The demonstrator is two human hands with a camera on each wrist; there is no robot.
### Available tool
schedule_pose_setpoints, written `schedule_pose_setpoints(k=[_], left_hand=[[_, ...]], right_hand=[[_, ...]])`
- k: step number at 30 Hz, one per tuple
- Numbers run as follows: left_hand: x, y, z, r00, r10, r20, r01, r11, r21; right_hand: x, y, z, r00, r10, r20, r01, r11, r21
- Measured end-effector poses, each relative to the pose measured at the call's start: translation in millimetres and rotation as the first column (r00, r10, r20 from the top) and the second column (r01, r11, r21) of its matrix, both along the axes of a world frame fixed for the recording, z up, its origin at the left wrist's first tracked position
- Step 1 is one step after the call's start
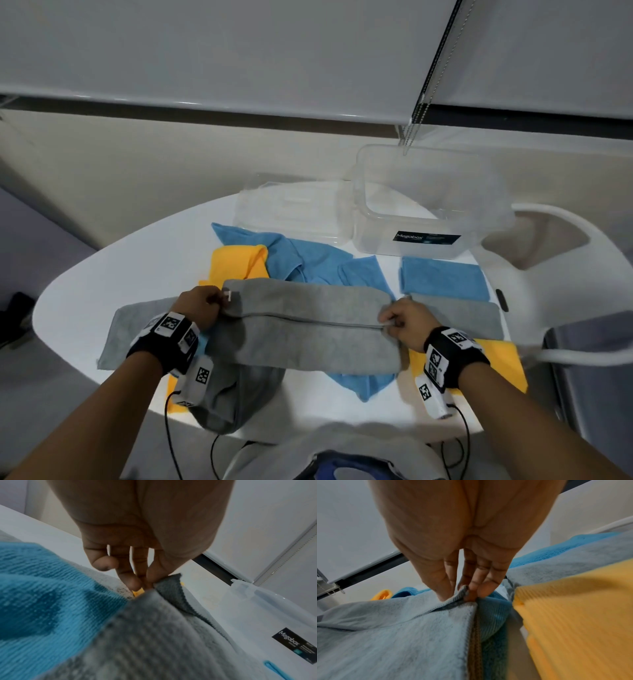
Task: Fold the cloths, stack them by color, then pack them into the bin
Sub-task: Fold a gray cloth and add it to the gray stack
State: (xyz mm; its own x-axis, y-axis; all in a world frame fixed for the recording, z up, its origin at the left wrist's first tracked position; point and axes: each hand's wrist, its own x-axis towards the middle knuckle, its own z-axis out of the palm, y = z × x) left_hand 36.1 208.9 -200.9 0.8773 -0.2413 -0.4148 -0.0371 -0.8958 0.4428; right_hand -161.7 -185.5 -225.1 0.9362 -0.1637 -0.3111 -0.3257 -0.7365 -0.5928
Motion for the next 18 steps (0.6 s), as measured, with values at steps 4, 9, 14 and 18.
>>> schedule_pose_setpoints(k=[4,9,14,18], left_hand=[[-4.7,0.0,1.4,0.994,0.106,-0.036,-0.107,0.994,-0.029],[-12.9,3.0,-1.6,0.989,0.131,-0.069,-0.135,0.989,-0.057],[-26.1,-4.0,0.0,0.97,0.233,-0.063,-0.238,0.968,-0.083],[-20.3,-5.1,-3.0,0.965,0.23,-0.124,-0.23,0.973,0.016]], right_hand=[[-9.2,3.4,-4.7,0.999,-0.038,-0.015,0.038,0.999,0.019],[-13.4,8.9,-0.9,0.995,-0.1,0.014,0.1,0.995,0.029],[-22.0,16.4,-10.5,0.973,-0.227,-0.032,0.226,0.974,-0.029],[-16.8,23.1,-10.3,0.932,-0.348,-0.099,0.347,0.937,-0.033]])
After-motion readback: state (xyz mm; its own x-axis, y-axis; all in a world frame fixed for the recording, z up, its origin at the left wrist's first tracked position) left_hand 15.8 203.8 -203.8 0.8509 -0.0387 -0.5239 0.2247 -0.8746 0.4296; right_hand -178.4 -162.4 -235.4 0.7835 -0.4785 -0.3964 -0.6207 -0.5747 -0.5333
